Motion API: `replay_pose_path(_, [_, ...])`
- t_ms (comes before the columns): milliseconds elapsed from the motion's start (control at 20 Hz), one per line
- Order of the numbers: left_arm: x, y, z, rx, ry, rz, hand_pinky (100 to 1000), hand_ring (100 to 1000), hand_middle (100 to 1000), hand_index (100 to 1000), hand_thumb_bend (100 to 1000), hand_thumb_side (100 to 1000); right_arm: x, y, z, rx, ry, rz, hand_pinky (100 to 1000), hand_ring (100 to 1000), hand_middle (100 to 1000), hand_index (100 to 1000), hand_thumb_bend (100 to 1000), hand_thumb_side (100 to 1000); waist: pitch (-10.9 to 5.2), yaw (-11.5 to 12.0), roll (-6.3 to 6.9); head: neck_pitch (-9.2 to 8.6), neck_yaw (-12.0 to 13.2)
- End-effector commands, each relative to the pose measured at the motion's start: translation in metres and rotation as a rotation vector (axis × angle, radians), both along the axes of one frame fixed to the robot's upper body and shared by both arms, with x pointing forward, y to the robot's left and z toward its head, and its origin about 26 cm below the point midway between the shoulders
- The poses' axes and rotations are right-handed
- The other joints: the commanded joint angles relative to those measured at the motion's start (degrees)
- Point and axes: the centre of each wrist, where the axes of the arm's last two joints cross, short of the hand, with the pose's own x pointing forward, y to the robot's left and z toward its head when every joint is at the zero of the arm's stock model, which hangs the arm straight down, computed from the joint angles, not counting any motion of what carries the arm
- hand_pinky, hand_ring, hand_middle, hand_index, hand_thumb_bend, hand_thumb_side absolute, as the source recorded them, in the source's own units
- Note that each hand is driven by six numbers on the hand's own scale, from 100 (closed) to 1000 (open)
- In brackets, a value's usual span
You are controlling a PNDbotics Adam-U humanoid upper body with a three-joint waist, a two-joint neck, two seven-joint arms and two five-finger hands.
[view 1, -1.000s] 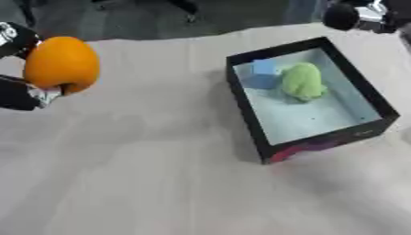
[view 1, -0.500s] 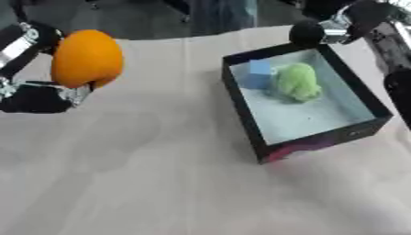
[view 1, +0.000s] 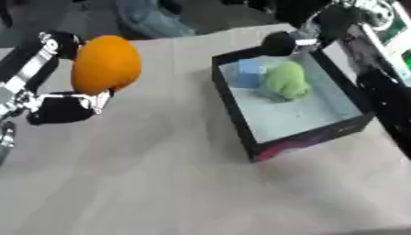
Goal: Pick up the objects with one hand, pass them to the other hand, and then place them into the box on the other side of the table.
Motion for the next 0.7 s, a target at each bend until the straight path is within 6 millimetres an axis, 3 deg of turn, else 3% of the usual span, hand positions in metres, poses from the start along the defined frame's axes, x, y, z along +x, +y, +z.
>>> replay_pose_path(50, [-0.004,-0.005,0.008,-0.019,-0.055,-0.024,838,592,548,412,100,100,-0.002,0.004,0.009,-0.023,-0.045,0.007,1000,1000,1000,1000,605,307,-2.08,0.0,-0.95,0.44,-1.2])
replay_pose_path(700, [-0.013,-0.029,0.005,-0.047,-0.11,-0.124,842,592,547,411,100,100,0.008,0.027,0.006,-0.123,-0.094,0.052,1000,1000,1000,1000,610,302,-1.95,0.5,-1.24,0.73,-3.7])
